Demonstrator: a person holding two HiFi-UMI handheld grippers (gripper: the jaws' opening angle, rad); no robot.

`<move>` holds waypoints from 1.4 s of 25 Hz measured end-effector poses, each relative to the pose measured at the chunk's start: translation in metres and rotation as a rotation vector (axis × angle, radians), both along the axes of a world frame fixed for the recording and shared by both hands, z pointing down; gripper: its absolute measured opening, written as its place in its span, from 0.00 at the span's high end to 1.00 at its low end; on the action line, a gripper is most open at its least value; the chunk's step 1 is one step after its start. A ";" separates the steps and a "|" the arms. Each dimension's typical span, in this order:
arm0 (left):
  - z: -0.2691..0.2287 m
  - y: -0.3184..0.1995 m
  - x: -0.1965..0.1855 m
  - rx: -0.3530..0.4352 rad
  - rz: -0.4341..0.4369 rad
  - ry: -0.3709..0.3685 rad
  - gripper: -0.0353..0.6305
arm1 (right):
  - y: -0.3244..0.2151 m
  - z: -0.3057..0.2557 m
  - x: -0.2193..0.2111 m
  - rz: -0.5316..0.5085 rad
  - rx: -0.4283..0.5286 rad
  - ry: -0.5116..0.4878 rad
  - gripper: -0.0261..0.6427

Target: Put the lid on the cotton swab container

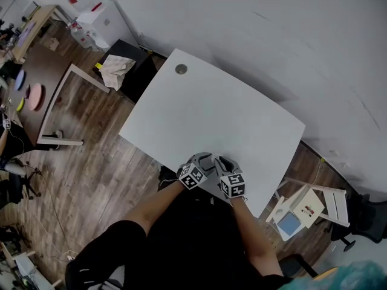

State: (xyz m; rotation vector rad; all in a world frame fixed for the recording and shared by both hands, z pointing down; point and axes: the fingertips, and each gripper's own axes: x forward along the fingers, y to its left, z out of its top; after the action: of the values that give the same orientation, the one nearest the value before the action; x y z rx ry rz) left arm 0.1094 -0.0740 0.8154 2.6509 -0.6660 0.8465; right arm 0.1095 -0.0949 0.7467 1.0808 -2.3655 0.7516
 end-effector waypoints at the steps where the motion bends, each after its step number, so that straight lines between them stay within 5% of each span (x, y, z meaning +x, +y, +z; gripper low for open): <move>1: 0.000 0.002 -0.002 -0.004 0.002 -0.001 0.56 | -0.001 -0.005 0.003 0.021 0.016 -0.019 0.83; 10: -0.026 0.008 -0.029 0.000 -0.078 0.051 0.56 | 0.006 -0.037 0.033 0.175 0.072 -0.096 0.83; 15: -0.078 0.019 -0.032 -0.034 -0.159 0.170 0.59 | 0.020 -0.067 0.033 0.213 0.138 -0.105 0.83; 19: -0.116 0.035 -0.030 -0.043 -0.125 0.268 0.70 | 0.028 -0.105 0.035 0.323 0.240 -0.082 0.83; 22: -0.149 0.045 -0.033 0.002 -0.078 0.315 0.93 | 0.042 -0.126 0.025 0.381 0.259 -0.096 0.83; 28: -0.204 0.062 -0.060 0.002 -0.043 0.353 0.93 | 0.083 -0.159 -0.010 0.507 0.258 -0.043 0.85; 35: -0.267 0.086 -0.128 0.018 -0.147 0.426 0.93 | 0.126 -0.213 -0.085 0.590 0.310 -0.061 0.90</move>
State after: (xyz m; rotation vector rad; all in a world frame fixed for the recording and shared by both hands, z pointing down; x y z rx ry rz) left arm -0.0185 0.0120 0.5480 2.6316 -0.7403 0.2228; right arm 0.0244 0.0310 0.5336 1.9609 -2.2690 0.6129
